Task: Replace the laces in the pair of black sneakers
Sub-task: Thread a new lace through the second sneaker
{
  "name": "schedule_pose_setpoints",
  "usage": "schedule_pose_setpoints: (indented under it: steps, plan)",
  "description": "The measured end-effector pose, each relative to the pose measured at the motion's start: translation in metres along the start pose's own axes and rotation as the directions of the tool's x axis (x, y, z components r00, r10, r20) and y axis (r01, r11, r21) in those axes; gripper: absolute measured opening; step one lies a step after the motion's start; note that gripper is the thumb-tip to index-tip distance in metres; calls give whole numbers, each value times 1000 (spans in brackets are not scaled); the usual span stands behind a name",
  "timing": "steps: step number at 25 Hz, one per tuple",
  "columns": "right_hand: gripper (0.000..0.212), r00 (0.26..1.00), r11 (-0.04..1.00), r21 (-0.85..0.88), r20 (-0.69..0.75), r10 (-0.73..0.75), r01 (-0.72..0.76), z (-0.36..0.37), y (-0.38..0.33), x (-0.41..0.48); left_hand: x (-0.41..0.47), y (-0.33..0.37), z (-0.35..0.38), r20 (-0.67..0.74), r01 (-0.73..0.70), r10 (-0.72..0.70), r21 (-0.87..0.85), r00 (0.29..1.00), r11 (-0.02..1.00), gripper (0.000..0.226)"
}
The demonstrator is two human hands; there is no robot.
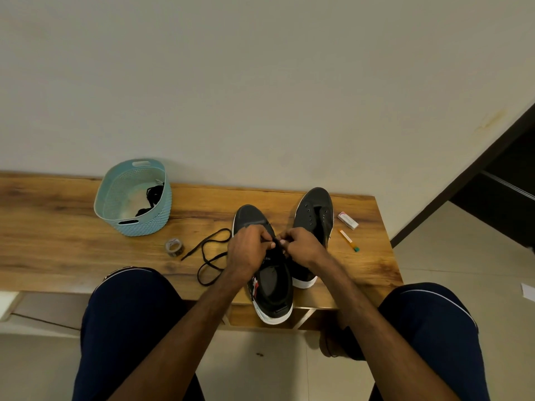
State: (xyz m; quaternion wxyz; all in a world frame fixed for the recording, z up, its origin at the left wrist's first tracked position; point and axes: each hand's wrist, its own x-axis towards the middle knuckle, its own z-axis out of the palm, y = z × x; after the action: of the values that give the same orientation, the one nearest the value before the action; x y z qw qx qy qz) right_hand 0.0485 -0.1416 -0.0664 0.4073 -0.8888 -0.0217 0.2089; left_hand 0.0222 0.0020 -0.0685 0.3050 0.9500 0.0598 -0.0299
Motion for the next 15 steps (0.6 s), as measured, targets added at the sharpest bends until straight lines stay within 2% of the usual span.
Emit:
schedule_pose_setpoints:
  steps: [2, 3, 6, 8, 10, 12, 13, 14, 15]
  plan:
    - [12, 993, 966, -255, -95, -71, 44, 9, -2, -1, -1, -1, -2, 39, -5, 5, -1, 999, 1000, 9]
    - [14, 990, 947, -318, -116, -77, 37, 11, -5, -3, -1, -3, -2, 58, -14, 14, -2, 998, 1000, 11]
    - [21, 985, 908, -415, -128, -117, 54, 18, -10, -8, -2, -8, -5, 112, -40, 46, -56, 993, 998, 16]
    - [17, 972, 915, -394, -169, -165, 87, 22, -10, -11, -6, -9, -9, 136, -41, 49, -60, 989, 997, 27]
    - [10, 956, 976, -208, -268, -122, 67, 20, -8, -12, -9, -10, -9, 158, -86, 80, 32, 984, 996, 32]
    - [13, 935, 992, 101, -353, -30, 70, 12, -10, -14, -12, -11, -5, 163, -100, 77, 140, 984, 985, 47]
    - [15, 927, 955, 282, -374, 23, 90, 4, -14, -16, -14, -10, -1, 142, -90, 67, 161, 988, 983, 51]
    - [18, 925, 862, 489, -374, 66, 136, -5, -19, -18, -16, -10, 2, 112, -89, 71, 172, 991, 981, 54]
    - [20, 933, 704, 683, -351, 84, 194, -16, -23, -20, -17, -9, 5, 78, -96, 83, 183, 993, 978, 57]
